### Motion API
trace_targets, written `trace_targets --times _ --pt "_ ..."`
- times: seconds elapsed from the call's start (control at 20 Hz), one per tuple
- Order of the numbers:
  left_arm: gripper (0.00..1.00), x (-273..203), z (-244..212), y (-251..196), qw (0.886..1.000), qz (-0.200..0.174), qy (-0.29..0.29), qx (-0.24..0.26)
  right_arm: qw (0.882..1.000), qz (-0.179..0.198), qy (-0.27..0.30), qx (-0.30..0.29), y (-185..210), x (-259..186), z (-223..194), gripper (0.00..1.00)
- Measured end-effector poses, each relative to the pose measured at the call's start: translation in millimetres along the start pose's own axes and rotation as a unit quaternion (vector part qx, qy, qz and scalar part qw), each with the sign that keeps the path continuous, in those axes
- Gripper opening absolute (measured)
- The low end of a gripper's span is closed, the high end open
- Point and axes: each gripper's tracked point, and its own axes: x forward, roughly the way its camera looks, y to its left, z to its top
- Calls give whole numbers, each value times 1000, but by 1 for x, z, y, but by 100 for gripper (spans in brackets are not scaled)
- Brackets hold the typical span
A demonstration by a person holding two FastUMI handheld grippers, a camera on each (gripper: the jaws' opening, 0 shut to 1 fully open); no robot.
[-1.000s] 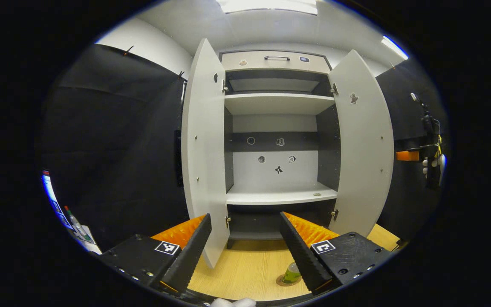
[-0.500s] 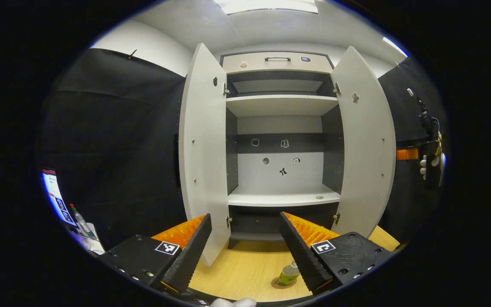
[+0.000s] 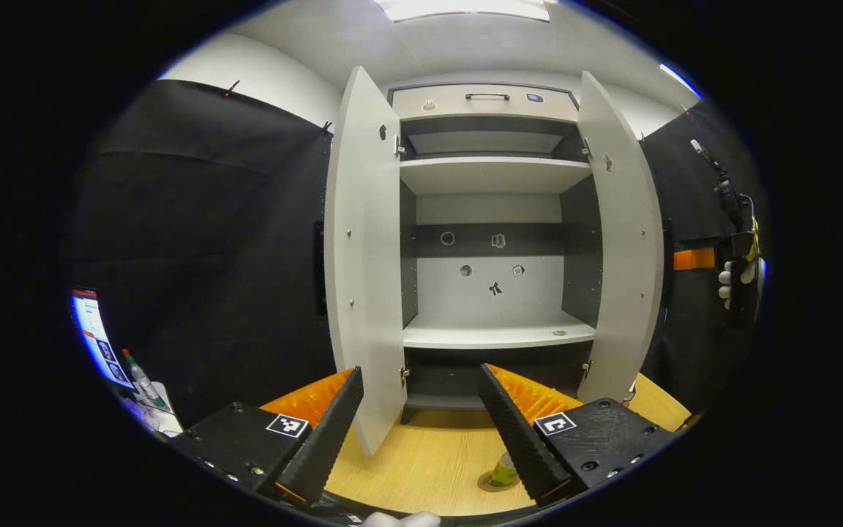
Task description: Grasp the bottle in the cabinet with the left hand and place it on the coaster, then close the right door with the right hand and the left door with the left hand.
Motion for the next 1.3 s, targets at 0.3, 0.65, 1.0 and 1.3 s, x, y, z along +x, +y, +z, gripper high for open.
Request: trace_targets --times 0.3,0.65,1.0,1.3 --pt "96 -1 3 20 1000 5 -6 4 999 12 -15 -29 47 18 2 95" --pt "96 3 7 29 1000 14 -13 0 998 45 -32 -41 81 8 7 98" --pt "96 13 9 42 1000 12 -11 2 997 46 -29 -60 91 -19 -7 96" --pt "96 29 13 82 1000 25 -11 3 998 39 -10 -50 98 -47 -37 96"
